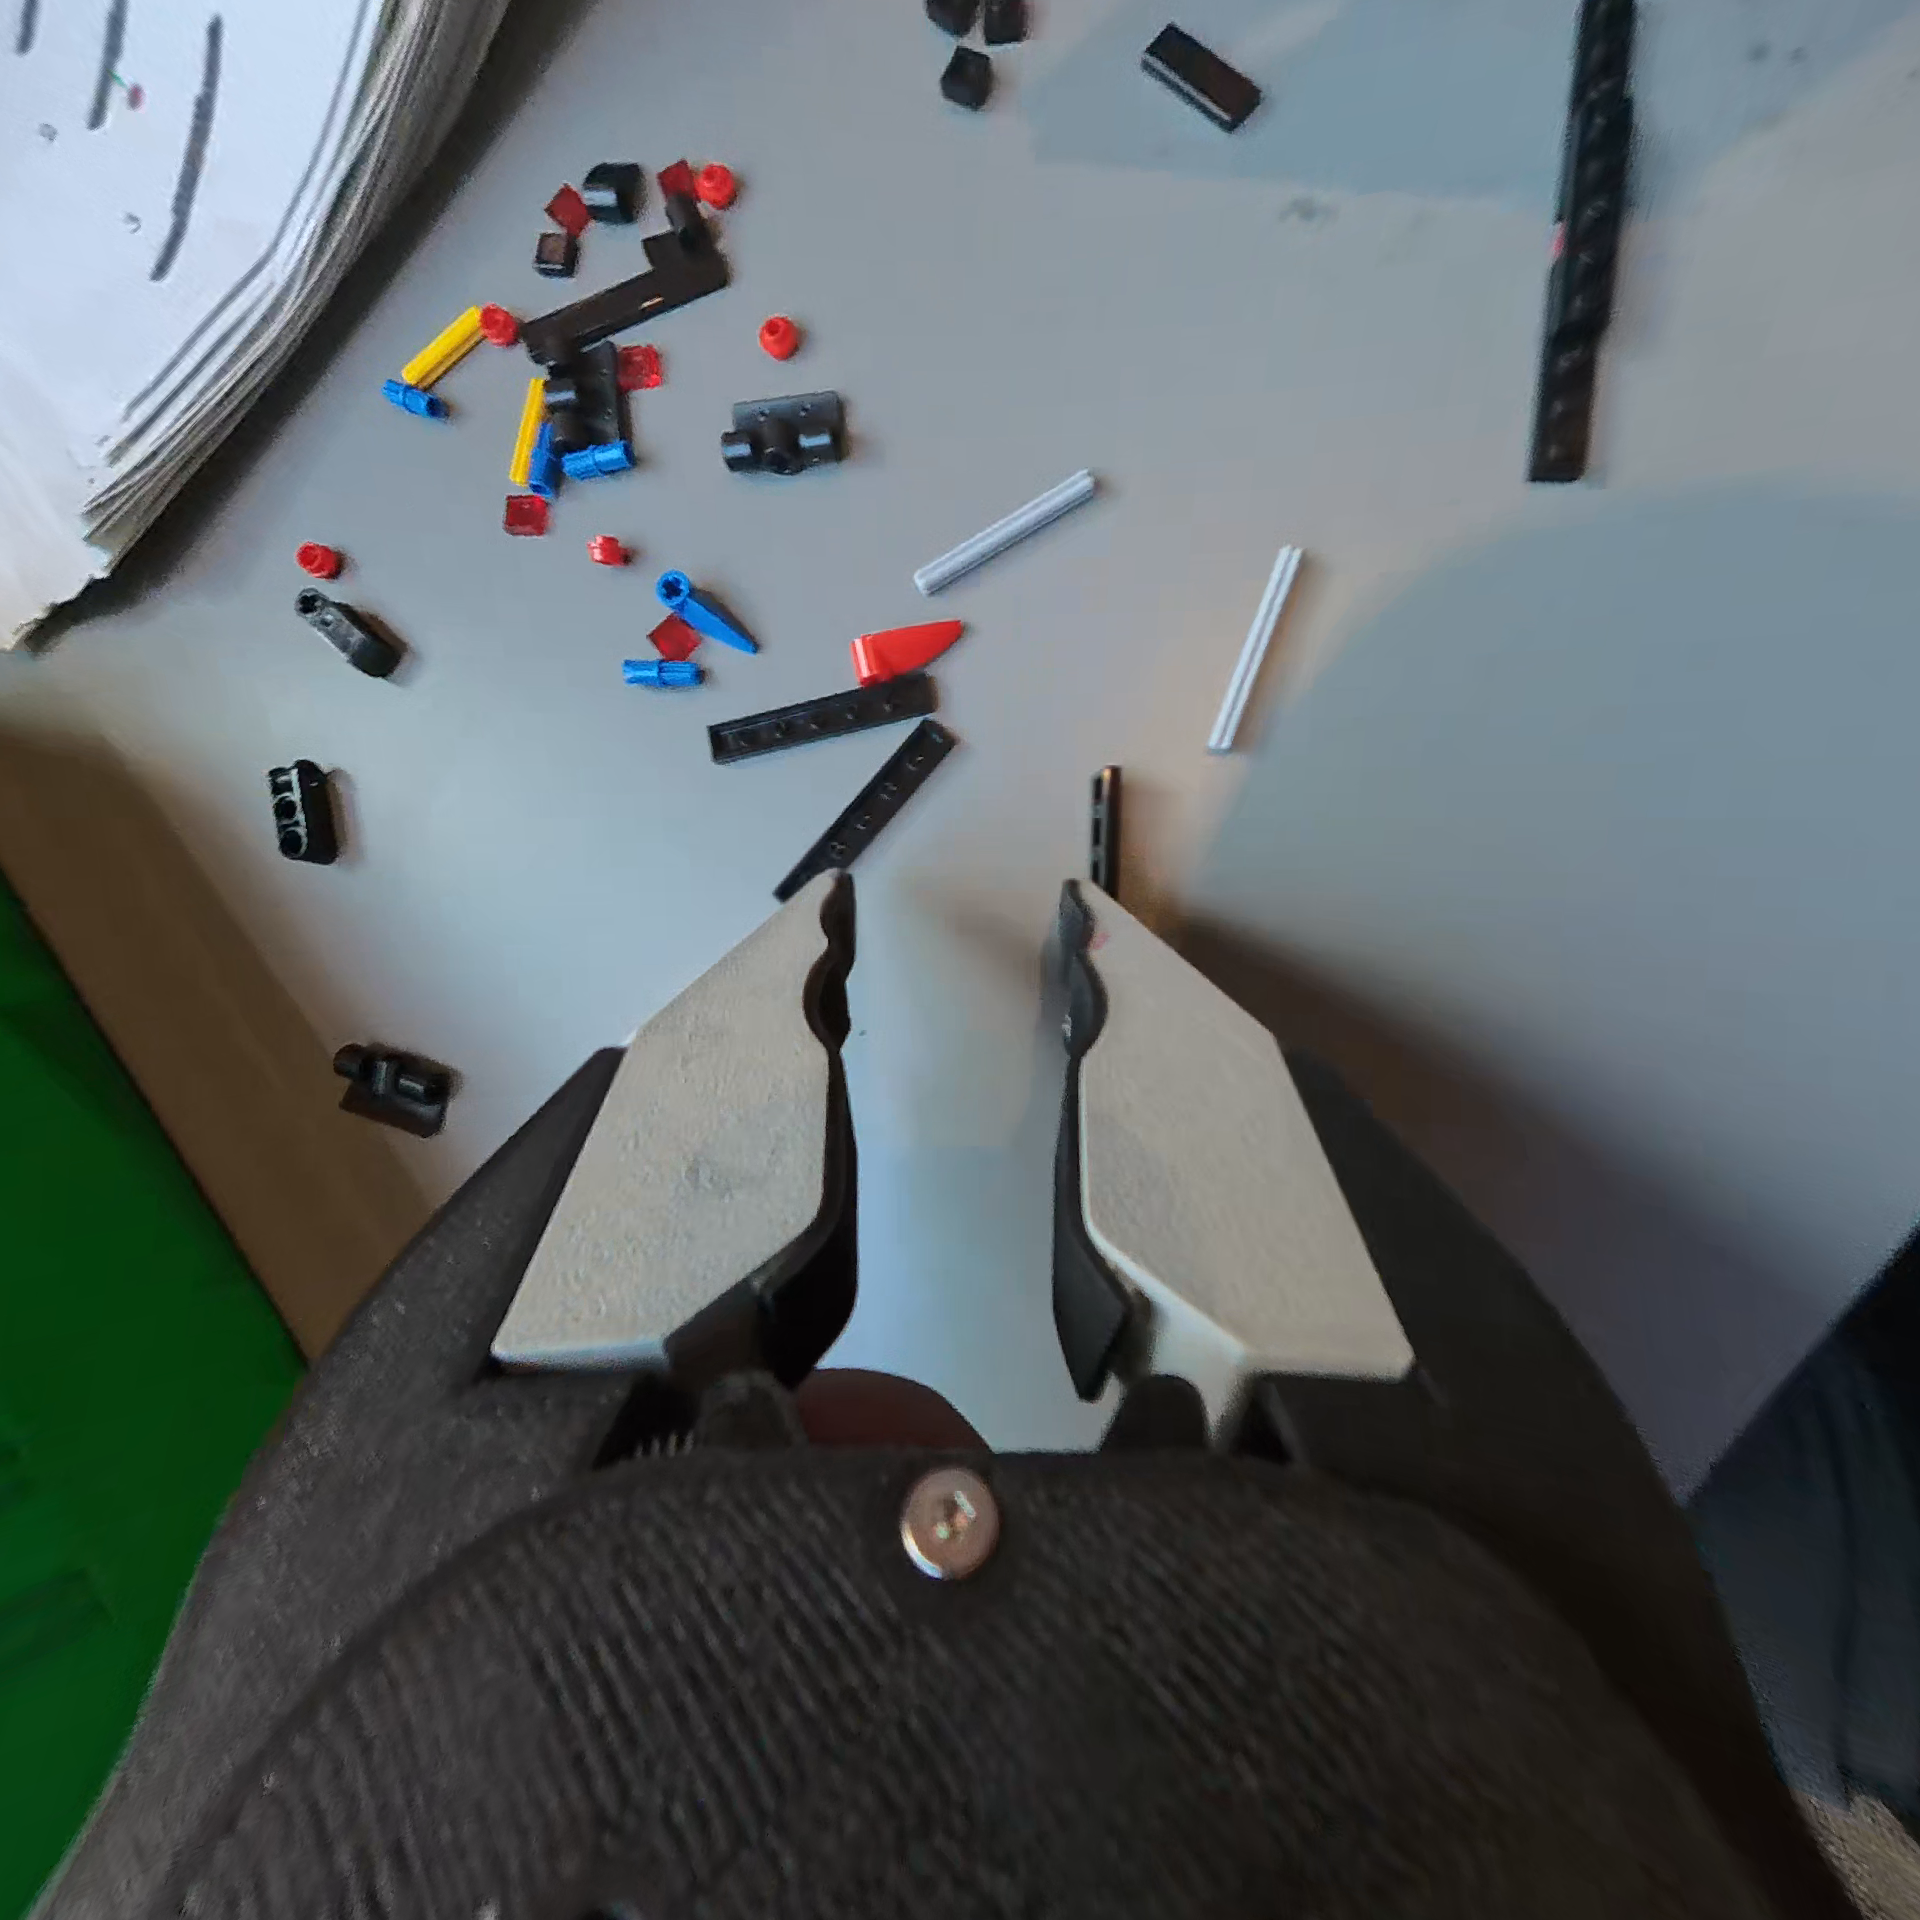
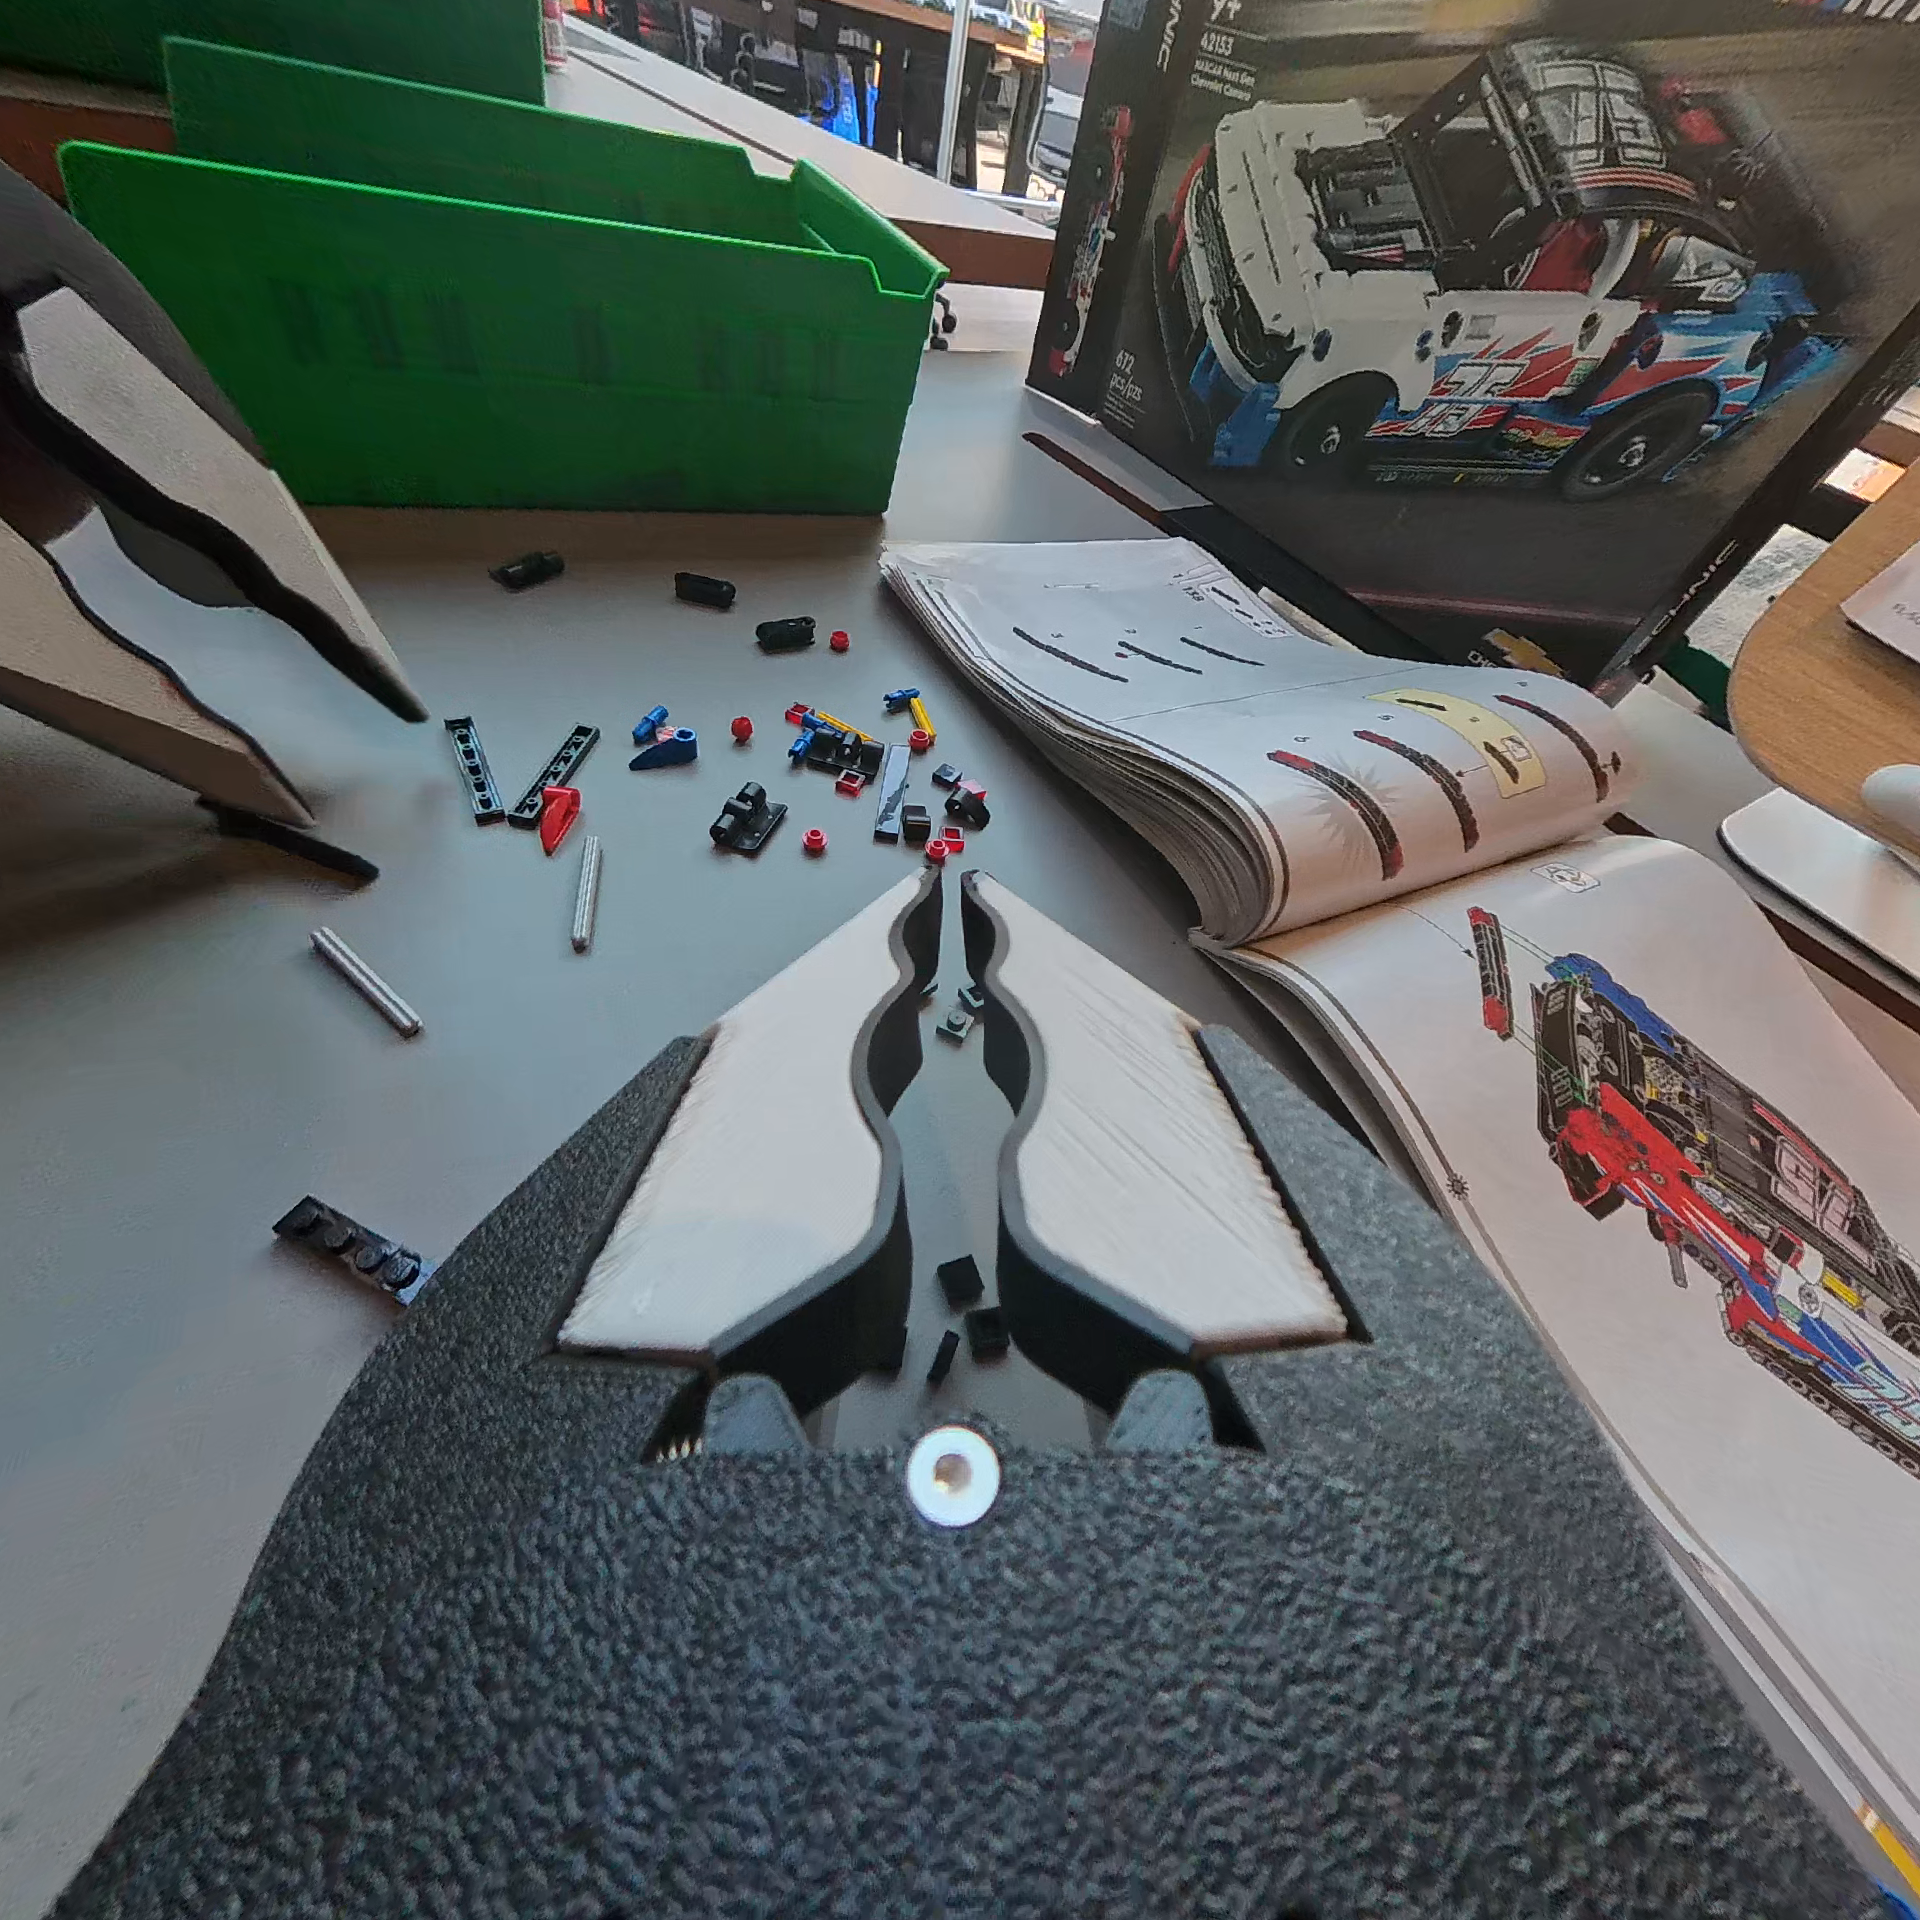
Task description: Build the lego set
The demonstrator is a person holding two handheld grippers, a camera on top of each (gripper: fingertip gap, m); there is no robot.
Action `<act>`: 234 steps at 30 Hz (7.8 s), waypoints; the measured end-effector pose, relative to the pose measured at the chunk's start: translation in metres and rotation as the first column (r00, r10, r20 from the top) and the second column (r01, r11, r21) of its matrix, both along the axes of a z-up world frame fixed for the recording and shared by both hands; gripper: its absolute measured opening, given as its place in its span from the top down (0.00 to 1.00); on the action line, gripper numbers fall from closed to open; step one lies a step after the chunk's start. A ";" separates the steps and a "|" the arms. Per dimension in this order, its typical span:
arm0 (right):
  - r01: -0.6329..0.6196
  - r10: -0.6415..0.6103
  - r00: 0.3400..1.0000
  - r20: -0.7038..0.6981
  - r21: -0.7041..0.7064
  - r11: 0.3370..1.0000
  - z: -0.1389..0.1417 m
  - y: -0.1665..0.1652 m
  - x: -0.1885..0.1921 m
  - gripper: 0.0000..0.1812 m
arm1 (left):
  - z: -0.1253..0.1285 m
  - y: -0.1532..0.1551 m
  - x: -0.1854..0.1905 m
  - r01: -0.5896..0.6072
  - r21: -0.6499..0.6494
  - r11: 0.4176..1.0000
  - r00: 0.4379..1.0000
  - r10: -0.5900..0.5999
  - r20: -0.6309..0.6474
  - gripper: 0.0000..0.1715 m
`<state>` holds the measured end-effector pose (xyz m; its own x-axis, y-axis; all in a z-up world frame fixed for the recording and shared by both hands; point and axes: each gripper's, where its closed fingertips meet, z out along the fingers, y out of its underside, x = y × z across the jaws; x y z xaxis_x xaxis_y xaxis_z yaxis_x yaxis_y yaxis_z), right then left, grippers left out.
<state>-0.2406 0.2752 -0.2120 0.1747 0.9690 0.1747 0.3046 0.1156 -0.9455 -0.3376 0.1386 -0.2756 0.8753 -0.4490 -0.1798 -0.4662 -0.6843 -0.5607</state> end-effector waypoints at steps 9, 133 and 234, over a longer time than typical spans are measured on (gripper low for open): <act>-0.024 0.023 0.994 0.109 0.003 1.000 -0.004 0.000 -0.022 0.96 | 0.012 0.032 -0.010 -0.049 0.104 0.993 0.997 0.043 0.064 0.79; -0.318 0.340 0.938 0.061 -0.236 0.918 -0.016 -0.074 0.069 0.88 | 0.012 -0.040 0.049 -0.276 0.255 0.927 0.934 0.196 0.298 0.85; -0.083 0.080 0.965 -0.252 -0.001 0.997 0.035 -0.023 0.054 1.00 | 0.057 0.098 0.018 -0.036 0.376 0.926 0.960 -0.072 0.270 0.83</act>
